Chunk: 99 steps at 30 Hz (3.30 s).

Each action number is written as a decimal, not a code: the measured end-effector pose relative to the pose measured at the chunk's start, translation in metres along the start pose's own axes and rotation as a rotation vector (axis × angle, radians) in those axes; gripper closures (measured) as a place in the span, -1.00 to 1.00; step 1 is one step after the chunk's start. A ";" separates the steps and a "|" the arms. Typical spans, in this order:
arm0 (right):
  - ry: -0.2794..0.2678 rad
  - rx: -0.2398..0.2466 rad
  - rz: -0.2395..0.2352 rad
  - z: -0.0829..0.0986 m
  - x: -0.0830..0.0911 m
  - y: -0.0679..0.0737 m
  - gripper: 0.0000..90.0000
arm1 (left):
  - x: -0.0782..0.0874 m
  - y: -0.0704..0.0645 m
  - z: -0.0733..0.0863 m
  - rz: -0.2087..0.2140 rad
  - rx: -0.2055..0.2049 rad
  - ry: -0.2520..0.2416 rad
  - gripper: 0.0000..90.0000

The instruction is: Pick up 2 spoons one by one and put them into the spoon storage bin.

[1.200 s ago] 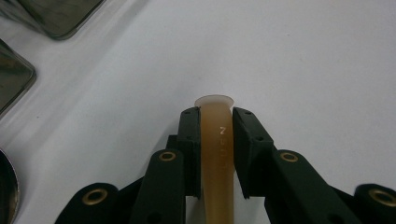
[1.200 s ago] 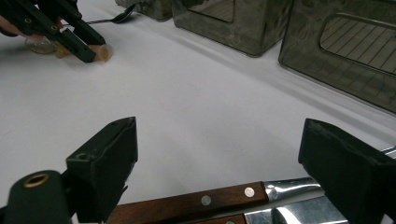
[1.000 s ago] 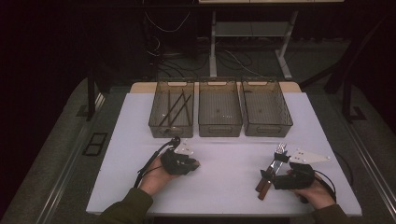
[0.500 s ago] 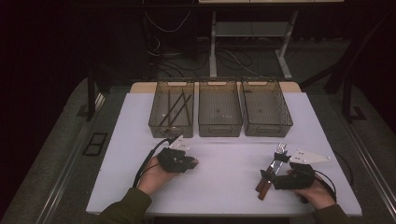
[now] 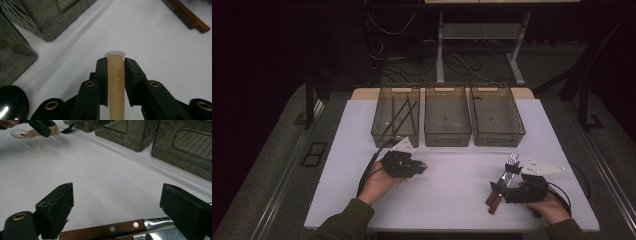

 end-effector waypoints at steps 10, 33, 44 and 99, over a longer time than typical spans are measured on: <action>-0.005 -0.003 0.004 0.000 0.001 0.000 -0.73 | -0.005 0.002 -0.022 0.011 0.003 -0.033 0.64; -0.019 -0.011 -0.005 -0.001 0.003 0.002 -0.73 | -0.021 0.023 -0.084 -0.007 -0.005 -0.066 0.64; -0.028 -0.006 -0.008 -0.001 0.003 0.001 -0.73 | -0.026 0.039 -0.110 -0.027 0.014 -0.067 0.64; -0.033 -0.015 -0.016 0.000 0.003 0.002 -0.73 | -0.044 0.053 -0.130 -0.066 0.019 -0.166 -0.25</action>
Point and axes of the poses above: each handheld gripper's, and its own axes: x roughly backward along the jaws, z roughly out of its underside, y roughly to its left, the point moved 2 cm from there along -x, roughly forward along the jaws, and after that the axes turned 1 degree about z, right-handed, at the moved point
